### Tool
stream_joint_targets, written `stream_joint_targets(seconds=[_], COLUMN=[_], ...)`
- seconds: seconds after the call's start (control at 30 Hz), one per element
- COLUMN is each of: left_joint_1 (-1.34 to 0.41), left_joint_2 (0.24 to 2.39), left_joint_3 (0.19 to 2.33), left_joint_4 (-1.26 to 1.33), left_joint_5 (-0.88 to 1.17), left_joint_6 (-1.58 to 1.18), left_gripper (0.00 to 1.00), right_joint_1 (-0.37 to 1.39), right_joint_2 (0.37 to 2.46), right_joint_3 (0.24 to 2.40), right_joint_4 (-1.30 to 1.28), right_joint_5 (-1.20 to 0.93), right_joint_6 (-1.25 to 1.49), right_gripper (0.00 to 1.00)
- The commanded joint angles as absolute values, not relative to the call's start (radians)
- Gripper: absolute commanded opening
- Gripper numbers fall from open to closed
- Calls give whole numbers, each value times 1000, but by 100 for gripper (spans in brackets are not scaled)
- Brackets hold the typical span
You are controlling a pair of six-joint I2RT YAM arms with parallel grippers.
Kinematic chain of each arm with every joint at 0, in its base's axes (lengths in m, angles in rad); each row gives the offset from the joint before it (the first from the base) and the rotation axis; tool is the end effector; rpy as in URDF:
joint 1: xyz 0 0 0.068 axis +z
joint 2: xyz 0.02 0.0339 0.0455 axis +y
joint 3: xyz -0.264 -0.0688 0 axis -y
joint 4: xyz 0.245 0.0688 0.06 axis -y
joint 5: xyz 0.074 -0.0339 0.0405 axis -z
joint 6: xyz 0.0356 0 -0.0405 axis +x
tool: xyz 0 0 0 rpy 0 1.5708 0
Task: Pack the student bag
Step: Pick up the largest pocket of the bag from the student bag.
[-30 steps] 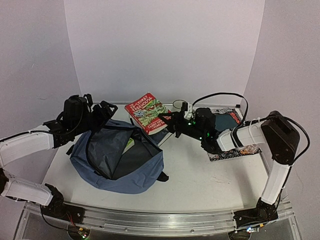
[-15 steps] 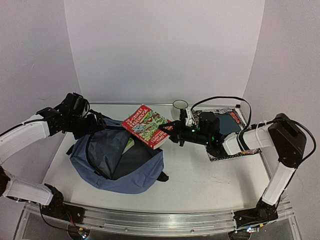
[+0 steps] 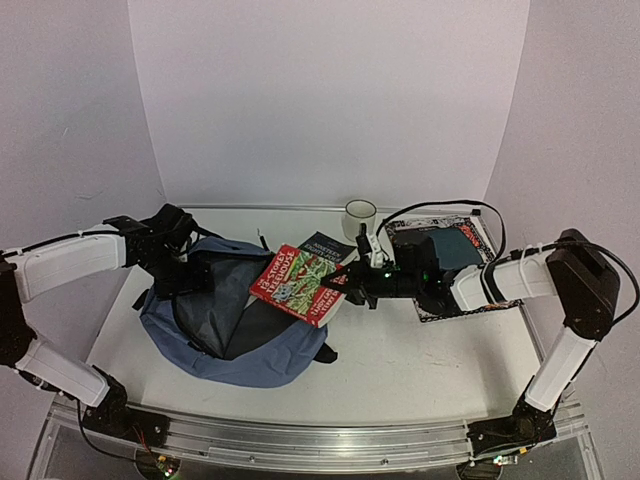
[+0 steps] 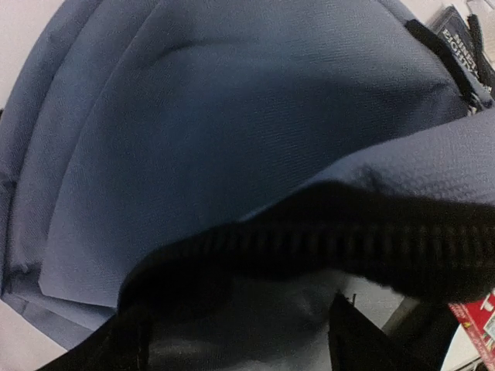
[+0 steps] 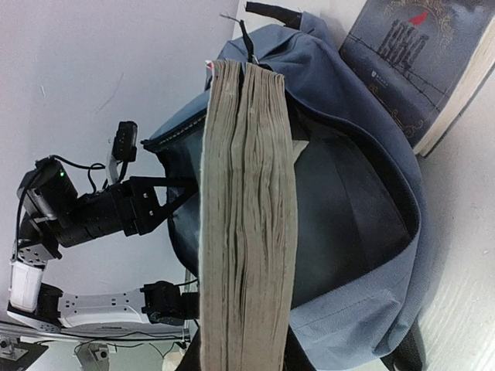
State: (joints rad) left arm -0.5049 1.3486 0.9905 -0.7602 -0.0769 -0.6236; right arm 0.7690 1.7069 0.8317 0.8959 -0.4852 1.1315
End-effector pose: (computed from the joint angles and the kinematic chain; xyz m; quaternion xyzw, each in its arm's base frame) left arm 0.2290 -0.1235 0.2429 -0.0664 0.9716 -0.0882 0.2094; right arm 0.2503 0.2653 0.2276 -0.0464 0.6991 0.6619 0.2665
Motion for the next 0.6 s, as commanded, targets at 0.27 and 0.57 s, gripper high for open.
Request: stream_joint_targets(seconds=[0.27, 0.57], left_joint_1=[-501, -502], left_joint_2=[1245, 1143], left_joint_3=[1098, 1280], left_joint_4=[-774, -775], left_joint_5=[-77, -51], left_joint_6=[-572, -512], left_gripper=[3, 0], right_joint_1=[809, 841], right_joint_2=[1642, 1717], right_joint_3=[875, 955], right_joint_4=[866, 872], right_joint_5=[-582, -609], right_joint_6=[1053, 1077], right_gripper=[0, 0])
